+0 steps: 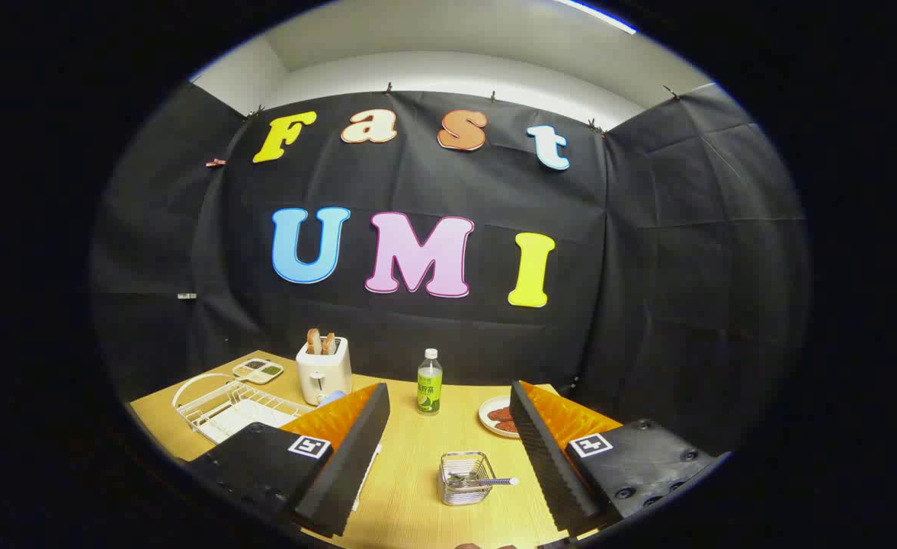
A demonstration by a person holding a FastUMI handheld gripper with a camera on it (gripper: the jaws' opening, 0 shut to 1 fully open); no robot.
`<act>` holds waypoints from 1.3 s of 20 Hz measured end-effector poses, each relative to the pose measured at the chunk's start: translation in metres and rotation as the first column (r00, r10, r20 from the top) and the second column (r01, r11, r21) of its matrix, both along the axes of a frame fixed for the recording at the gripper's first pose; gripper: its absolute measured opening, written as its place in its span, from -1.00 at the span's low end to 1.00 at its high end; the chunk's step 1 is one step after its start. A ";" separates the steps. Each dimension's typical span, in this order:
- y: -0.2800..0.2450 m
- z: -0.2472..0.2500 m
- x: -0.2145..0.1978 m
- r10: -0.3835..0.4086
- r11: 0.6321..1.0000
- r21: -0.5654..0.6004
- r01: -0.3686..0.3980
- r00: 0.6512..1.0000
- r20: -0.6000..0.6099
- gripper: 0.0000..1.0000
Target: Take the plate from the dish rack, then take the spoon from the basket and place it into the plate.
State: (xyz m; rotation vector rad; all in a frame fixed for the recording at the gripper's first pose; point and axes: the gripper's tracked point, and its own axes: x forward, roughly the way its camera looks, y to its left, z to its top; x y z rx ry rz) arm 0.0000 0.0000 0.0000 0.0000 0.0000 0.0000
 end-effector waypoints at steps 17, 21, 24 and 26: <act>0.029 -0.019 -0.005 0.079 0.996 -0.038 -0.082 0.994 -0.077 0.95; 0.037 -0.018 -0.002 0.093 0.994 -0.042 -0.096 0.993 -0.077 0.95; 0.040 -0.020 0.003 0.091 0.995 -0.034 -0.095 0.990 -0.104 0.95; 0.036 -0.017 0.008 0.066 0.997 -0.029 -0.069 0.992 -0.108 0.95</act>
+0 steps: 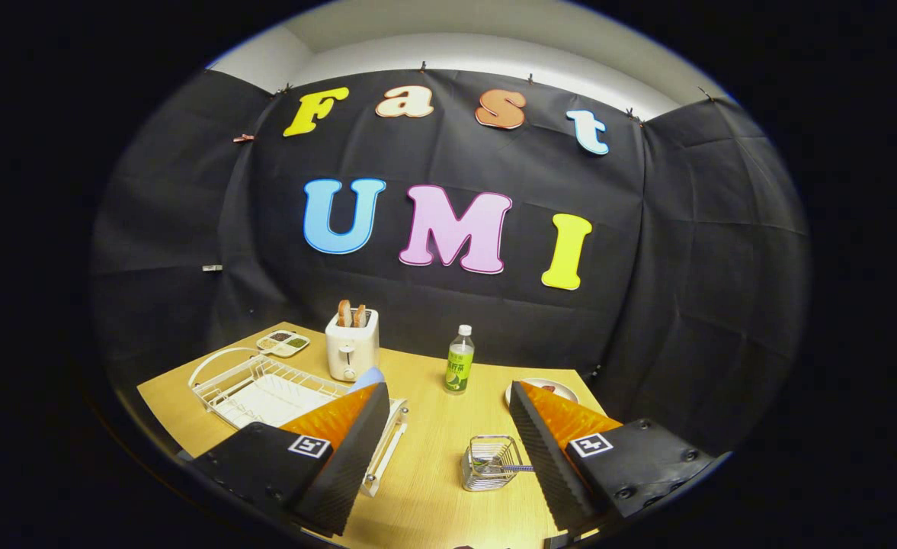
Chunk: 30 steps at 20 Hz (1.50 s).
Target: Take the plate from the dish rack, then take the spoon from the basket and place it into the plate.
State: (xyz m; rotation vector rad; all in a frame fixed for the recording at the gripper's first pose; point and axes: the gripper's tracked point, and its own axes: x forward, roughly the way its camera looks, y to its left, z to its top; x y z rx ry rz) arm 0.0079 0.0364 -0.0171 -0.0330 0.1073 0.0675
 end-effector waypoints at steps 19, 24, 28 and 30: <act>0.111 -0.095 0.118 -0.011 0.985 -0.162 -0.058 0.919 -0.395 0.90; 0.114 -0.129 0.127 -0.053 0.993 -0.117 -0.009 0.853 -0.519 0.47; 0.123 -0.149 0.132 -0.055 0.996 -0.092 0.001 0.801 -0.596 -0.13; 0.125 -0.159 0.129 -0.078 0.996 -0.091 0.025 0.764 -0.640 -0.16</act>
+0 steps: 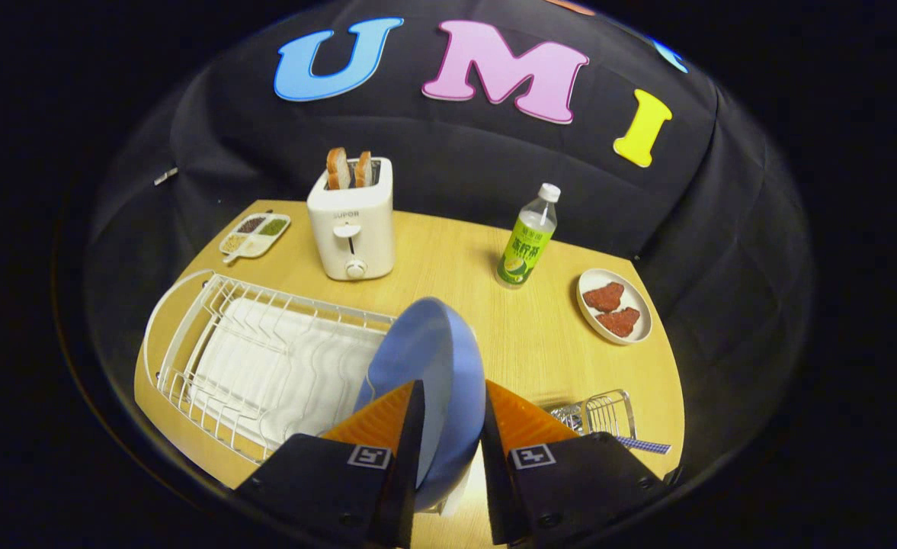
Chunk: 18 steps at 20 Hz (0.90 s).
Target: Take the plate from the dish rack, then take the spoon from the basket and place it into the plate.
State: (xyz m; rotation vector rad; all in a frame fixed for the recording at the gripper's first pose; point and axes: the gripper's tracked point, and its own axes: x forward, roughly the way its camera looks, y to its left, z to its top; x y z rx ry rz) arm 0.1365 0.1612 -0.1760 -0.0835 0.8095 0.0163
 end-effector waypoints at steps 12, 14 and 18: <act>-0.007 0.027 0.016 -0.136 0.991 -0.002 0.136 0.989 0.054 -0.48; -0.010 0.033 0.020 -0.122 0.991 -0.049 0.126 0.989 0.087 -0.48; -0.010 0.040 0.028 -0.115 0.990 -0.073 0.123 0.987 0.114 -0.48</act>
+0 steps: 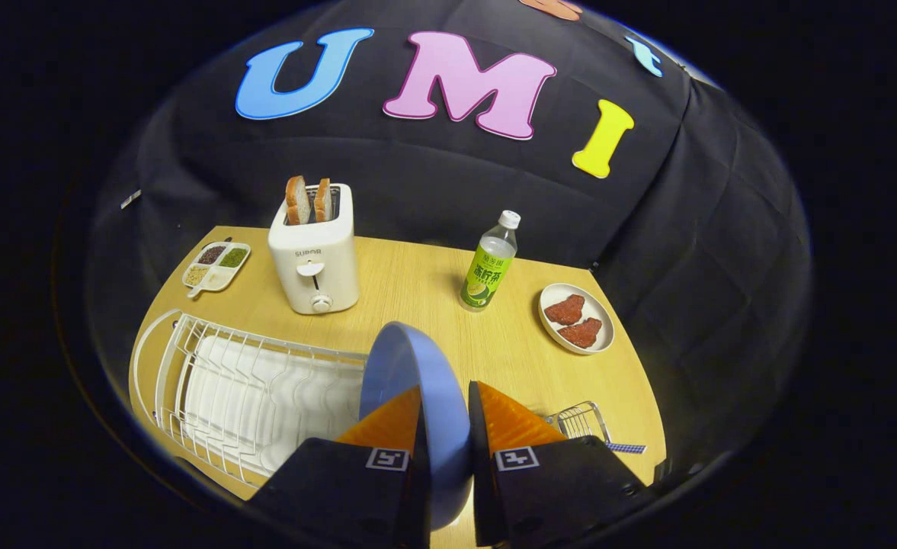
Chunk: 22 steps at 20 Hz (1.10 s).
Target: Take the plate from the dish rack, then take the spoon from the basket and place it into the plate.
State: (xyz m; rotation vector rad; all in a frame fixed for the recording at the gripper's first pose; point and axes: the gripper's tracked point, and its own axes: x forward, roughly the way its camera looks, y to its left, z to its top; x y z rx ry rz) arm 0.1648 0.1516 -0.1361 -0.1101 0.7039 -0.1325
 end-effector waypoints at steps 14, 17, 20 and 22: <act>-0.025 0.043 -0.034 0.088 0.976 0.190 -0.102 0.993 0.080 -0.48; -0.048 0.058 -0.064 0.117 0.960 0.243 -0.138 0.988 0.099 -0.48; -0.069 0.061 -0.100 0.111 0.921 0.361 -0.144 0.988 0.111 -0.48; -0.082 0.049 -0.128 0.108 0.880 0.456 -0.135 0.990 0.085 -0.48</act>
